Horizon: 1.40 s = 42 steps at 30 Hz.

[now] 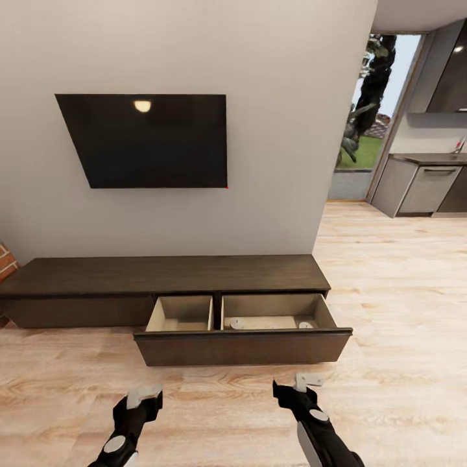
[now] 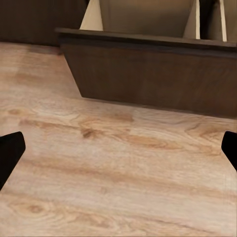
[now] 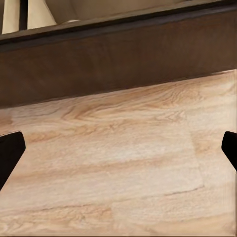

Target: Place each of the two pumpkins and all three candles from the living room inside a cabinet in the living room (use any cabinet), then make sure every cabinet is closed, and position the cauldron so it is next to a table in the living room.

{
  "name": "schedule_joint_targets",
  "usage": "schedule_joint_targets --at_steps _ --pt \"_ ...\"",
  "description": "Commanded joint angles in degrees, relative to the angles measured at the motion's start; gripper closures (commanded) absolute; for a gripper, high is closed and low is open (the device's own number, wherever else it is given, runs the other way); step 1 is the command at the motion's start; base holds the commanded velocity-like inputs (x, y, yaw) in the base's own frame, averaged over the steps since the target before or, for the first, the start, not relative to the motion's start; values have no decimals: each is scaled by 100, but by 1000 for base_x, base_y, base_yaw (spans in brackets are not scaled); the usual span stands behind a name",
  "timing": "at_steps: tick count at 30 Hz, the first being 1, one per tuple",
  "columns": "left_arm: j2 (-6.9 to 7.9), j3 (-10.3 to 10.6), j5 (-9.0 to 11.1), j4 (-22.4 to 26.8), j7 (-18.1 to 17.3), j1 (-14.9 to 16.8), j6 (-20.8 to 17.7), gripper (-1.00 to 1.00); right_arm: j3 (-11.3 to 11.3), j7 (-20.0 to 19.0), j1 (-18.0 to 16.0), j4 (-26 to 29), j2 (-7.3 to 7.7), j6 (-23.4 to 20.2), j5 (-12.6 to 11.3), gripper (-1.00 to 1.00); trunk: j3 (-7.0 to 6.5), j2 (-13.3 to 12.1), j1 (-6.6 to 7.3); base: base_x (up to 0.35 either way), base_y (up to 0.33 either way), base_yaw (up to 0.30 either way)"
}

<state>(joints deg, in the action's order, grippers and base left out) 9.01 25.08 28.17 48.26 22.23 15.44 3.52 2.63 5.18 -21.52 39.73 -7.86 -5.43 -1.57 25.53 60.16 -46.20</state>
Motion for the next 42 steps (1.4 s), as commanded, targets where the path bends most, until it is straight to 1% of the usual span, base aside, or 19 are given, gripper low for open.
schedule_joint_targets --at_steps 1,2,4,5,7,8,9,10,11,12,16,18,20,21,22,24,29,39,42 --pt "-11 42 -28 -60 44 8 171 -100 7 12 -2 -21 -5 -23 -7 -100 6 4 0 0 0 0" --pt "-57 40 -187 -161 43 9 379 -100 5 14 -2 -124 -5 -10 4 -100 6 4 0 0 0 0" --pt "-143 36 -351 -301 44 9 584 -100 8 16 -3 -399 -8 33 18 -100 6 4 0 0 0 0" --pt "-206 35 -411 -420 44 10 707 -100 9 17 -8 -615 -11 155 24 -100 6 4 0 0 0 0" --pt "-283 33 -450 -575 44 9 859 -100 13 17 -12 -813 -12 429 24 -100 6 4 0 0 0 0" --pt "-437 36 -489 -844 41 10 1099 -100 29 18 -15 -1076 -13 1096 -7 -100 6 4 0 0 0 0" --pt "-500 42 -499 -932 45 12 1160 -100 36 18 -16 -1153 -15 1333 -16 -100 6 4 0 0 0 0" --pt "-618 51 -526 -1095 64 20 1255 -100 48 18 -17 -1278 -18 1741 -35 -100 6 4 0 0 0 0" --pt "-666 55 -550 -1164 71 25 1287 -100 51 18 -18 -1325 -19 1890 -40 -100 6 4 0 0 0 0" --pt "-735 56 -621 -1271 80 33 1333 -100 56 18 -18 -1392 -24 2119 -45 -100 6 4 0 0 0 0" --pt "-828 57 -850 -1409 93 37 1392 -100 85 18 -19 -1571 -20 2443 -50 -100 6 4 0 0 0 0" --pt "-842 59 -907 -1427 91 37 1400 -100 93 18 -19 -1620 -18 2544 -52 -100 6 4 0 0 0 0" --pt "-867 73 -1090 -1415 90 38 1405 -100 99 42 -19 -1693 -20 2952 -56 -100 6 4 0 0 0 0" --pt "-872 76 -1154 -1414 86 38 1405 -100 99 65 -19 -1704 -22 3067 -55 -100 6 4 0 0 0 0" --pt "-879 74 -1269 -1416 82 39 1409 -100 93 156 -19 -1724 -23 3255 -55 -100 6 4 0 0 0 0" --pt "-902 71 -1369 -1424 90 39 1415 -100 77 369 -19 -1745 -23 3420 -41 -100 6 4 0 0 0 0" --pt "-966 64 -1435 -1499 89 39 1435 -100 33 640 -19 -1764 -18 3564 -1 -100 6 4 0 0 0 0" --pt "-988 59 -1445 -1529 48 38 1441 -100 34 701 -19 -1869 -14 3609 -59 -100 6 4 0 0 0 0" --pt "-983 59 -1445 -1526 36 38 1441 -100 40 703 -19 -1983 -18 3589 -67 -100 6 4 0 0 0 0"
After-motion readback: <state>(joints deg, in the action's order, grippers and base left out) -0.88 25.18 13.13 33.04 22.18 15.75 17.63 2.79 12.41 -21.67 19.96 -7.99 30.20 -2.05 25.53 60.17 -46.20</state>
